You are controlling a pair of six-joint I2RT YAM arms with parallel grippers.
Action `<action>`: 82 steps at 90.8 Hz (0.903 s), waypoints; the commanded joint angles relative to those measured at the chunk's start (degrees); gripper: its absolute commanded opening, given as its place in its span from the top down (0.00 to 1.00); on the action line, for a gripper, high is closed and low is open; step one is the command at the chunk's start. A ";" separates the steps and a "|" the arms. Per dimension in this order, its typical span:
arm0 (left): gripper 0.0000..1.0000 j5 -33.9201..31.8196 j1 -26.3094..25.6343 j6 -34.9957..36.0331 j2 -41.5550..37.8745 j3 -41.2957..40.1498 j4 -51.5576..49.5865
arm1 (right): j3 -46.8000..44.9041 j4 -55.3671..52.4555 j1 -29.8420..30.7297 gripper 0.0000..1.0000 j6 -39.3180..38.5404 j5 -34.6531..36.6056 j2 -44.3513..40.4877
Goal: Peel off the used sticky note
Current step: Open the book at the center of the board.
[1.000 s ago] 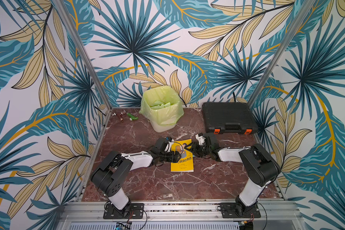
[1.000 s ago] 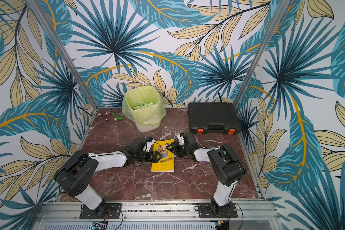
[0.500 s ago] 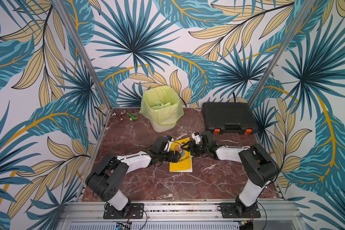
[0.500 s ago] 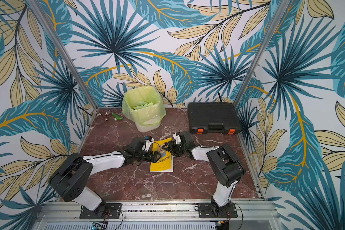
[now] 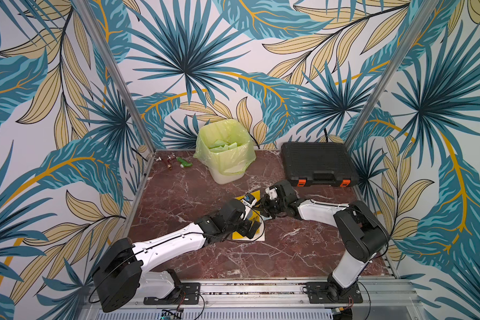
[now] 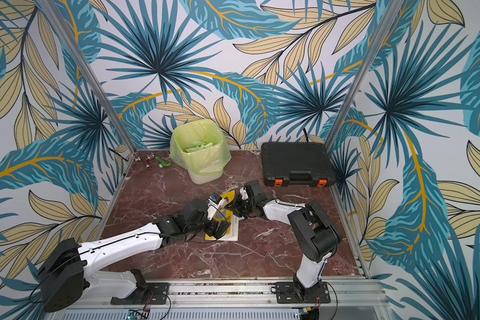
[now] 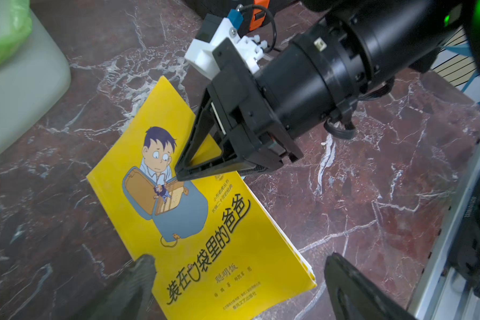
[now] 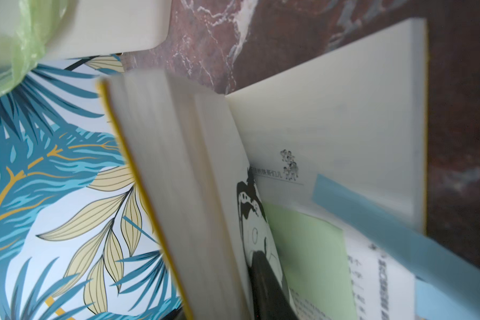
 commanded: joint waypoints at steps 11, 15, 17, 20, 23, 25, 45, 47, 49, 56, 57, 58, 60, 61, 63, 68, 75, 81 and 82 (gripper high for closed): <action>0.00 -15.26 -7.07 0.36 -0.76 0.32 -4.66 | 9.50 -23.46 2.33 0.83 3.87 5.21 -1.22; 0.00 -17.68 -8.66 -0.03 -0.48 0.55 -6.31 | 9.57 -24.16 2.56 0.83 5.64 6.33 -1.60; 0.00 -18.73 -9.59 -0.10 -0.36 0.61 -6.57 | 9.68 -24.65 2.64 0.83 6.25 6.78 -1.73; 0.00 -20.11 -10.73 -0.31 -0.16 0.75 -6.63 | 9.89 -25.36 2.88 0.83 6.91 7.84 -1.93; 0.00 -21.25 -11.69 -0.68 0.15 0.75 -6.67 | 10.29 -26.33 3.08 0.82 7.29 8.92 -1.97; 0.00 -22.02 -12.21 -1.01 0.41 0.84 -6.63 | 10.56 -26.88 3.25 0.82 7.41 9.05 -1.96; 0.00 -32.64 -14.80 -6.48 7.78 4.25 -12.30 | 11.60 -27.98 3.77 0.82 7.94 9.09 -2.02; 0.00 -33.53 -15.19 -6.66 8.58 4.52 -12.53 | 11.53 -27.93 3.80 0.82 8.10 9.10 -2.01; 0.00 -34.32 -15.66 -6.77 9.44 4.84 -12.91 | 11.47 -27.92 3.84 0.82 8.25 9.10 -1.99; 0.00 -36.33 -16.76 -7.11 11.94 5.78 -13.71 | 11.21 -27.72 3.88 0.82 8.66 8.98 -1.87; 0.00 -36.53 -16.90 -7.18 12.14 5.87 -13.80 | 11.27 -27.69 3.86 0.81 8.72 8.95 -1.84; 0.00 -36.67 -16.97 -7.30 12.37 5.96 -13.89 | 11.25 -27.71 3.84 0.82 8.75 8.94 -1.82; 0.00 -36.88 -17.07 -7.50 12.87 6.14 -14.00 | 11.27 -27.71 3.90 0.82 8.83 8.92 -1.81; 0.00 -36.98 -17.15 -7.63 13.04 6.23 -14.08 | 11.25 -27.72 3.91 0.82 8.85 8.92 -1.81; 0.00 -37.18 -17.20 -7.89 13.26 6.34 -14.20 | 11.27 -27.73 3.85 0.81 8.86 8.90 -1.81; 0.00 -37.42 -17.26 -8.51 13.84 6.60 -14.63 | 11.33 -27.74 3.91 0.81 8.94 9.00 -1.86; 0.00 -37.70 -17.32 -8.93 14.91 7.18 -15.40 | 11.22 -27.61 3.89 0.81 9.01 9.02 -1.90; 0.06 -38.30 -17.31 -9.17 15.87 7.95 -16.55 | 11.16 -27.49 3.87 0.81 9.03 8.93 -1.81; 0.09 -38.35 -17.31 -9.17 16.04 8.06 -16.85 | 11.16 -27.44 3.85 0.81 8.99 8.93 -1.81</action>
